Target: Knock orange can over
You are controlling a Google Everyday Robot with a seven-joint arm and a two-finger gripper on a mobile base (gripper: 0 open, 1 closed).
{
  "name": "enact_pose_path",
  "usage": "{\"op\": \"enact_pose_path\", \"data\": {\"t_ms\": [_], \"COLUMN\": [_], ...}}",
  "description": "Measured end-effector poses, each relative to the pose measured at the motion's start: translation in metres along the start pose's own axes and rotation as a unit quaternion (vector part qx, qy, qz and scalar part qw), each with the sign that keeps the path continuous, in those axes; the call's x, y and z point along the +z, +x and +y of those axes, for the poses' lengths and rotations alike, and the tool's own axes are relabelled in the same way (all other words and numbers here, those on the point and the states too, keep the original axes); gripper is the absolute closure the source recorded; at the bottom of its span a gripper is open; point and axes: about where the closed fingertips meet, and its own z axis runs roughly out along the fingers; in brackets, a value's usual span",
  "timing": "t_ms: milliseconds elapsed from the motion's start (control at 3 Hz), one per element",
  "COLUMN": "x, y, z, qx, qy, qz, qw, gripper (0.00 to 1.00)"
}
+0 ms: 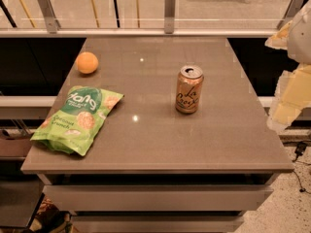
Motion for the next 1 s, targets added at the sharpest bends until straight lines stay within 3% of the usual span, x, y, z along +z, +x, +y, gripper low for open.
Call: {"op": "enact_pose_path", "data": {"t_ms": [667, 1000], "x": [-0.001, 0.006], "y": [0.000, 0.003], "z": [-0.004, -0.011], "qx": [-0.001, -0.002], "qy": [0.008, 0.020], "qz": [-0.018, -0.059], "qw": [0.9998, 0.9981], "gripper": [0.00, 0.00]}}
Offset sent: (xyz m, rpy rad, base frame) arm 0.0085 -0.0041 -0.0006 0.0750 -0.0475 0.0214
